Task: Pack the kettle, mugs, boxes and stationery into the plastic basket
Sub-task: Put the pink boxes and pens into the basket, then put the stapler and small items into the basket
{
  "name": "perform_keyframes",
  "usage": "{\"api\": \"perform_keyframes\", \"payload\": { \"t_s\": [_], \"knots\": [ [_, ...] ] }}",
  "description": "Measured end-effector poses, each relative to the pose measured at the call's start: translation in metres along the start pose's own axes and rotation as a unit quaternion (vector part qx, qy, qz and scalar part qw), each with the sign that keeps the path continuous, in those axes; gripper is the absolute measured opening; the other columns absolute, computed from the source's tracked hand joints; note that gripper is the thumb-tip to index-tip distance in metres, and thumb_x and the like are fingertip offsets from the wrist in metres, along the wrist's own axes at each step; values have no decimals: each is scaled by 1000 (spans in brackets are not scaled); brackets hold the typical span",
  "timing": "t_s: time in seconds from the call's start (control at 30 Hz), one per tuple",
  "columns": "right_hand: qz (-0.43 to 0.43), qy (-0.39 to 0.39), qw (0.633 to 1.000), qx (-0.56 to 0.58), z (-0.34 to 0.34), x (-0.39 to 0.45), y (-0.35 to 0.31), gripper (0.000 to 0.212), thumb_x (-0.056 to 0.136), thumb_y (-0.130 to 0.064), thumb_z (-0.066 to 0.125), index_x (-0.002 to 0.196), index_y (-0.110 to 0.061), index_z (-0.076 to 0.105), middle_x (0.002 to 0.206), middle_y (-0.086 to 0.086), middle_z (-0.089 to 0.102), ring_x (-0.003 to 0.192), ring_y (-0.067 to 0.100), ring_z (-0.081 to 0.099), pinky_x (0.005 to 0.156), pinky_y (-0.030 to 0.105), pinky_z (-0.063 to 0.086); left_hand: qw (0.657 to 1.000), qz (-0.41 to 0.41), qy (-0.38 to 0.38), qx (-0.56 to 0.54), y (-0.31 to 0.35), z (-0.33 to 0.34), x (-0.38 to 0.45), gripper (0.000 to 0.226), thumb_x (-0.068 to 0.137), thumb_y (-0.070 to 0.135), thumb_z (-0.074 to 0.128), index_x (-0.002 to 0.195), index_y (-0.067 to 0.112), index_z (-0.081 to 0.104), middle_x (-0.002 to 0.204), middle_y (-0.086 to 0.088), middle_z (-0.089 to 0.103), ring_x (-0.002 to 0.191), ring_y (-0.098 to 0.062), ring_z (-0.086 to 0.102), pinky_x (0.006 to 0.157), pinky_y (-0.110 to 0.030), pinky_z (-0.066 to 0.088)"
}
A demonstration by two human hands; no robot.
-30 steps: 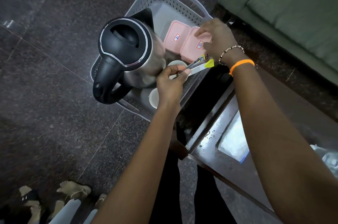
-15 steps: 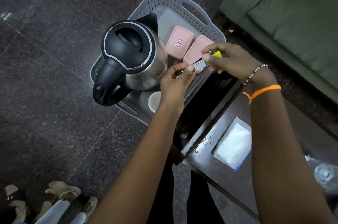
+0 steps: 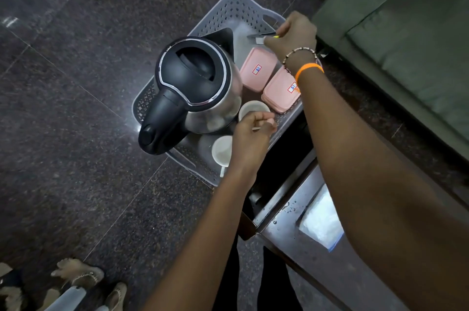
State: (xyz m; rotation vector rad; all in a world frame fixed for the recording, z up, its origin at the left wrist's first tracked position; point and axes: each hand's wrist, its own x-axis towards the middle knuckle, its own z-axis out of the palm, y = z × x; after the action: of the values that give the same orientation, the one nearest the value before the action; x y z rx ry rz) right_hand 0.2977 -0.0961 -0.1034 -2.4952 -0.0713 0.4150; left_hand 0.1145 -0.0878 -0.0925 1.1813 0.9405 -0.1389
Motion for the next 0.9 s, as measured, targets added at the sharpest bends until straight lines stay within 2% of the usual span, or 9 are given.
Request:
{"api": "perform_keyframes", "payload": {
  "t_s": [0.07, 0.13, 0.23, 0.33, 0.43, 0.53, 0.63, 0.8, 0.9],
  "knots": [
    [-18, -14, 998, -58, 11, 5, 0, 12, 74, -24, 65, 83, -18, 60, 100, 9, 68, 106, 31, 60, 88, 34, 46, 1000, 2, -3, 5, -3, -5, 0, 25, 89, 3, 52, 78, 23, 61, 80, -1, 63, 82, -15, 61, 90, -32, 51],
    [-17, -39, 991, -126, 16, 10, 0, 38, 78, -27, 65, 112, -13, 57, 117, 19, 62, 111, 38, 57, 92, 41, 47, 1000, -1, -9, 5, -5, -9, 0, 24, 90, 3, 52, 78, 23, 60, 79, 0, 63, 75, -9, 61, 85, -26, 51],
    [-24, -53, 971, -231, 20, 13, 2, 42, 84, -26, 63, 121, -9, 53, 125, 23, 56, 116, 43, 53, 94, 47, 46, 1000, -6, -13, 12, -5, -12, 1, 25, 90, 4, 51, 77, 24, 59, 79, 1, 64, 74, -8, 61, 83, -23, 51],
    [-43, -26, 956, -290, 19, 11, 3, 32, 92, -10, 50, 122, -2, 52, 127, 24, 54, 119, 43, 51, 96, 49, 46, 1000, -8, -8, 21, -2, -12, 0, 24, 89, 5, 52, 76, 24, 59, 86, -5, 64, 82, -15, 59, 90, -32, 49],
    [-44, -19, 961, -274, 11, 4, 4, 31, 92, -4, 45, 122, -2, 54, 127, 25, 54, 119, 43, 52, 96, 47, 46, 1000, 4, -8, 25, 1, -11, -2, 24, 89, 5, 53, 77, 25, 59, 89, -7, 63, 87, -18, 58, 92, -35, 48],
    [-36, -1, 979, -199, -8, -14, 8, 30, 90, -8, 44, 114, -11, 62, 122, 23, 58, 114, 42, 55, 93, 42, 47, 999, 23, -7, 31, 1, -10, -5, 23, 89, 6, 52, 79, 24, 60, 84, -3, 63, 84, -14, 58, 89, -31, 49],
    [-49, 31, 991, -120, -36, -49, 22, 25, 87, -17, 48, 103, -18, 67, 113, 16, 66, 107, 37, 59, 89, 36, 47, 999, 35, -10, 25, -3, -4, -13, 23, 91, 4, 50, 80, 23, 59, 75, 3, 62, 73, -6, 58, 78, -21, 49],
    [-8, 52, 999, -7, -68, -129, 79, 20, 83, -14, 54, 94, -15, 71, 100, 12, 73, 95, 30, 66, 87, 41, 52, 997, 37, -39, 53, -26, 17, -40, 22, 92, 6, 50, 84, 23, 61, 74, 5, 62, 70, -1, 58, 72, -13, 49],
    [50, 49, 997, 26, -74, -188, 132, 15, 84, -13, 58, 89, -13, 71, 93, 9, 74, 89, 28, 68, 83, 40, 53, 992, 23, -69, 103, -54, 33, -62, 21, 93, 10, 50, 85, 25, 62, 78, 5, 64, 76, -3, 61, 77, -17, 51]
  ]
}}
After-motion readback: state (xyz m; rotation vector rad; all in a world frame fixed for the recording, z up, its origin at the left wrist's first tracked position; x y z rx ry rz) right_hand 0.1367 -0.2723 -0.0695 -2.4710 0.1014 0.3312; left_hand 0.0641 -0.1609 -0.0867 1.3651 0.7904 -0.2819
